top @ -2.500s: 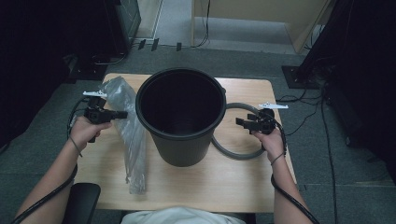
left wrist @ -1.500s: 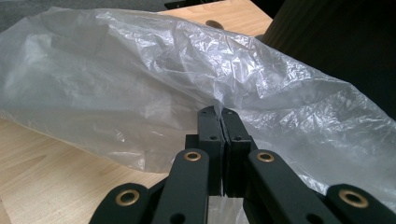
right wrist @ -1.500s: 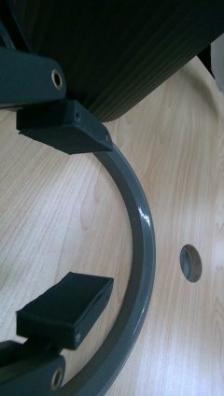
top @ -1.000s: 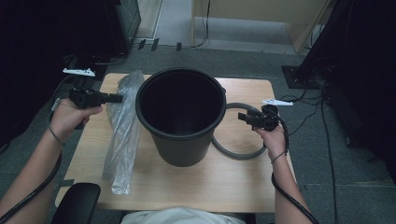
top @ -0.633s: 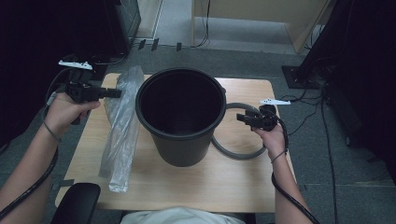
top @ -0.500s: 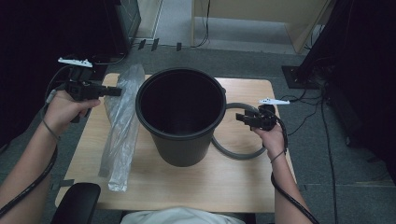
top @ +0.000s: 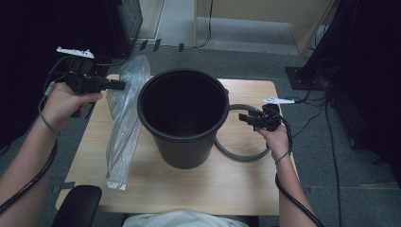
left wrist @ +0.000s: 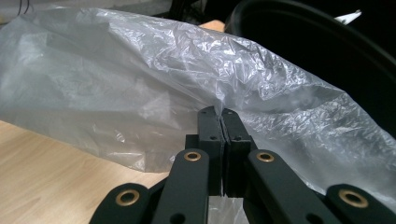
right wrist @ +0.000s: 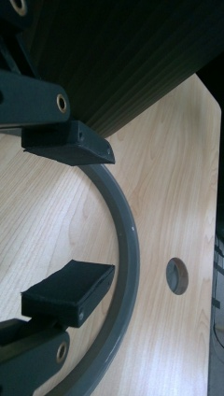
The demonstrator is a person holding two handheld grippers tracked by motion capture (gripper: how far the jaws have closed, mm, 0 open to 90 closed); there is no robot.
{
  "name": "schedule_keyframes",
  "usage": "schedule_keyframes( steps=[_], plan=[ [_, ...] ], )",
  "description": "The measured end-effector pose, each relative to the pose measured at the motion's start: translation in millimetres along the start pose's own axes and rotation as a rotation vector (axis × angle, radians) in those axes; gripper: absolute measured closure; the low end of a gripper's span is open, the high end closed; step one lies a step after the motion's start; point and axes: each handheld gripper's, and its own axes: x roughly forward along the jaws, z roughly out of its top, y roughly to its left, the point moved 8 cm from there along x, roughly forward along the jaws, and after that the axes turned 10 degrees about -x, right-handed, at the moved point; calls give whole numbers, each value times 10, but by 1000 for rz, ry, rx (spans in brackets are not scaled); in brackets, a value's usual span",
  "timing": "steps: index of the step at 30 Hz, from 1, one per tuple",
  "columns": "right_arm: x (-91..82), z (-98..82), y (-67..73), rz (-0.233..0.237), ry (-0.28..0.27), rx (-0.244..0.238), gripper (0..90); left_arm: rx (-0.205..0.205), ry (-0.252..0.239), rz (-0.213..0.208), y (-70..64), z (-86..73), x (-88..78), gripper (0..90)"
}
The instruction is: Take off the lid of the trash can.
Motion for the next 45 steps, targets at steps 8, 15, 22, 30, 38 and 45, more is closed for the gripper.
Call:
schedule_keyframes(
  steps=[8, 15, 22, 30, 38, 45],
  plan=[
    [-41, 134, 77, 8, 4, -29, 431, 35, -16, -22, -191, 118, -125, 892],
    [-124, 257, 78, 3, -4, -42, 430, 29, -40, -44, -246, 258, -265, 892],
    [-215, 409, 75, -2, -23, -41, 430, 36, -65, -71, -353, 349, -368, 892],
    [-259, 586, 156, 6, -31, -57, 430, 45, -67, -92, -482, 441, -414, 892],
    [-311, 852, 286, 16, -45, -84, 430, 61, -48, -122, -635, 505, -350, 892],
    [-359, 1063, 422, 33, -59, -114, 430, 80, -49, -147, -798, 611, -350, 891]
  ],
)
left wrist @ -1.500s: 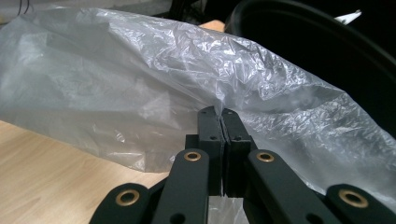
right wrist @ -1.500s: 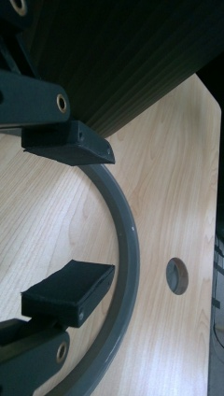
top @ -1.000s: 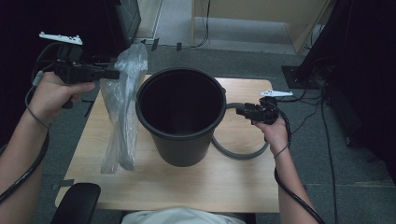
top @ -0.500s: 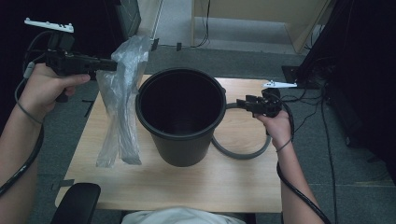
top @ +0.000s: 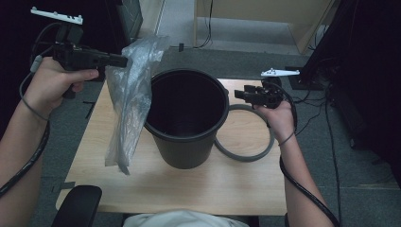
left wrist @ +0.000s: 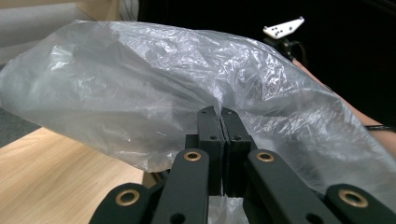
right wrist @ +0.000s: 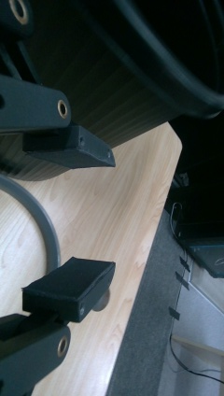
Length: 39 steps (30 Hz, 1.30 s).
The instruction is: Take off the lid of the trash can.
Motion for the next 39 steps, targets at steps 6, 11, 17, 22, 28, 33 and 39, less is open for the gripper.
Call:
schedule_keyframes(
  steps=[6, 11, 17, 22, 28, 33, 39],
  plan=[
    [-36, 214, 90, 12, -18, -19, 430, 13, 19, -11, -65, 7, 91, 891],
    [-38, 384, 168, 22, -26, -41, 430, 35, 32, -37, -190, 27, 168, 891],
    [-20, 580, 293, 40, -41, -70, 431, 52, 45, -61, -319, 71, 240, 890],
    [-13, 715, 370, 50, -55, -83, 431, 69, 64, -77, -413, 56, 305, 890],
    [36, 840, 471, 66, -53, -105, 432, 70, 89, -89, -426, 32, 403, 890],
    [94, 915, 530, 78, -52, -106, 434, 73, 98, -107, -484, 14, 453, 890],
    [136, 1063, 574, 85, -72, -104, 446, 97, 123, -121, -580, -39, 498, 890]
  ],
)
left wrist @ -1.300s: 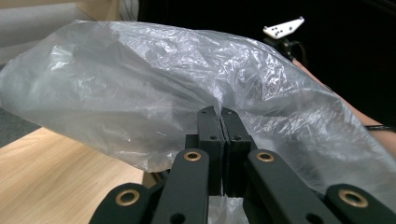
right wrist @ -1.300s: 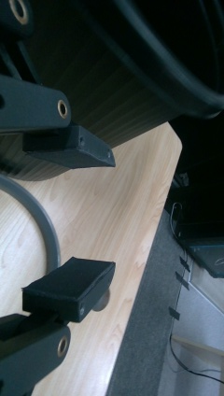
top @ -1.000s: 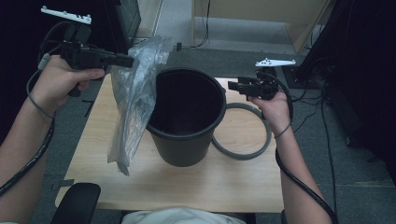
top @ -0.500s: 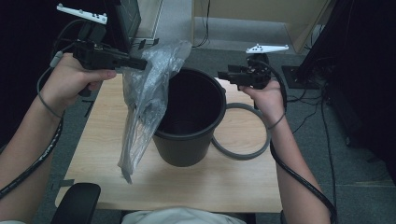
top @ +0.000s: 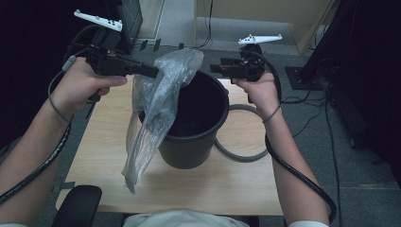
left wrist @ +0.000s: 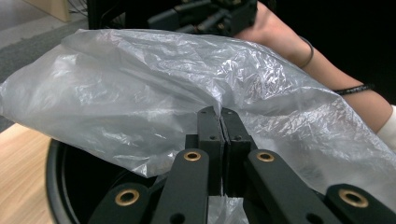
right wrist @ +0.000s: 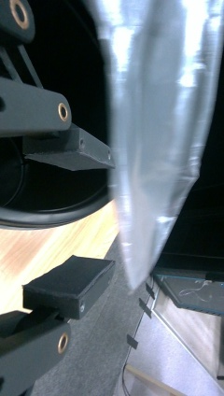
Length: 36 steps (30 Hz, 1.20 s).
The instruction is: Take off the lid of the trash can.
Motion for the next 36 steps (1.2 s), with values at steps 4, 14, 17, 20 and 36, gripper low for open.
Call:
schedule_keyframes(
  steps=[4, 14, 17, 20, 36],
  plan=[
    [20, 123, 29, 11, -11, -3, 446, 10, 11, -8, -56, -32, 31, 891],
    [81, 378, 93, 15, -28, -26, 446, 51, 40, -17, -210, -37, 56, 890],
    [126, 439, 143, 25, -29, -38, 446, 59, 43, -40, -268, -35, 68, 890],
    [193, 469, 207, 37, -22, -53, 446, 64, 40, -60, -318, -24, 68, 890],
    [471, 123, 672, 194, 109, -125, 448, 70, -57, -43, -307, 122, -40, 890]
  ],
)
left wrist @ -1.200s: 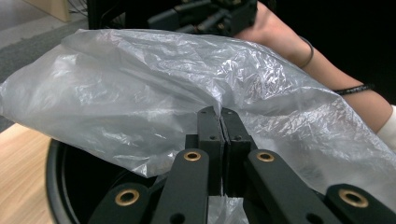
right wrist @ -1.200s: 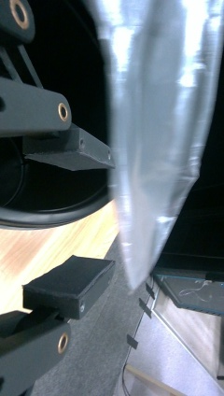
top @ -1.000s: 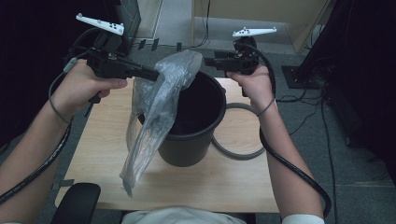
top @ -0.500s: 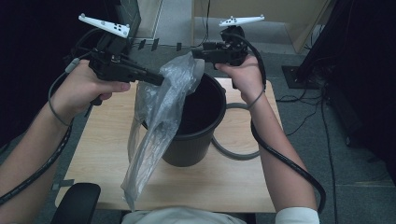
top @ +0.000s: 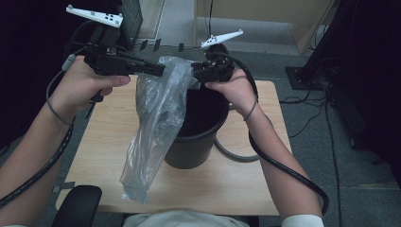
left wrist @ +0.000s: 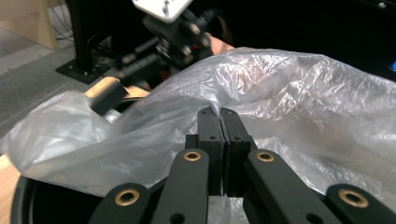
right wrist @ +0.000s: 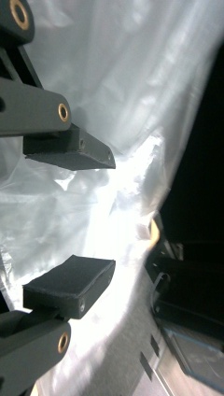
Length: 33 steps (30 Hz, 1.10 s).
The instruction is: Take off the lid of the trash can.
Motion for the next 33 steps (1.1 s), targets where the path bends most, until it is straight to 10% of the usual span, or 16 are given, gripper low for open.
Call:
schedule_keyframes(
  steps=[22, 33],
  plan=[
    [-19, -158, 787, 245, 47, -59, 447, 5, -27, -21, -94, 74, 27, 890],
    [-18, -60, 915, 251, 44, -107, 425, 0, -25, 1, -56, 79, -11, 887]
  ],
)
